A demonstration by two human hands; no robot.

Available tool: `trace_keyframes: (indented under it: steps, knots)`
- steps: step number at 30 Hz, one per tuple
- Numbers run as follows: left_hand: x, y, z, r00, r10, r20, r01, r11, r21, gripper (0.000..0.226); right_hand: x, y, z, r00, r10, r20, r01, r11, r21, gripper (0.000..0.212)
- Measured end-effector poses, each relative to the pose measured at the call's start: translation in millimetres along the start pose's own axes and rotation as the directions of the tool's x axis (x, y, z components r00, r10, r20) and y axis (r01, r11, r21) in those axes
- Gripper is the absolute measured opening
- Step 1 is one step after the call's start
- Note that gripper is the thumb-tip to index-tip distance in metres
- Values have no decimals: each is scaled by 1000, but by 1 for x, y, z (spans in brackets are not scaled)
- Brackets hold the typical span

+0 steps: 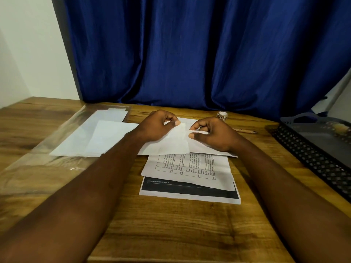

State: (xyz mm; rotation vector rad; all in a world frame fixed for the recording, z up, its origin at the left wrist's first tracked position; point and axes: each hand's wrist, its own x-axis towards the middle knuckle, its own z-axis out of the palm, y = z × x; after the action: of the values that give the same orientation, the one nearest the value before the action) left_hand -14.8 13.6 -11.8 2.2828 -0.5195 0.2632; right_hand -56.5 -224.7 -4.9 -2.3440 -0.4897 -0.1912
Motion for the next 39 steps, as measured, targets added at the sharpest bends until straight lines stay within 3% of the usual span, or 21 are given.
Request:
trace_keyframes:
  steps: [6,9,11,14,21,27,31,33,36,39]
  knots:
    - [-4,0,11,999,29,27,-32,991,127,33,3,4,7,999,22,-43,-28,989,-143,29]
    - [-3,-6,11,999,50,1,-49,986,160,33,0,10,-8,995,72,-76,-86,976,-201,21]
    - [-1,-7,9,997,62,-43,-54,986,161,32,-3,18,-18,989,131,-75,-141,978,-151,9]
    - [1,-7,9,994,60,-95,-40,979,200,28,-6,24,-27,986,165,-25,-166,983,-84,20]
    - [1,-1,11,992,75,-104,-52,977,208,14,0,19,-16,991,5,-131,-6,1000,-8,28]
    - [1,3,14,979,125,-158,-83,965,249,15,-1,9,9,982,28,-185,-13,996,84,25]
    - [2,3,17,970,161,-182,-113,962,248,15,-2,11,-3,962,110,-248,-109,994,20,17]
    - [2,3,17,967,160,-200,-103,958,266,15,-5,14,-16,957,196,-212,-206,978,-24,8]
    - [3,3,15,958,164,-234,-92,952,291,16,-7,20,-24,946,308,-105,-304,951,47,10]
    - [2,7,17,959,154,-237,-77,948,308,15,-8,16,-22,949,299,-99,-281,946,160,8]
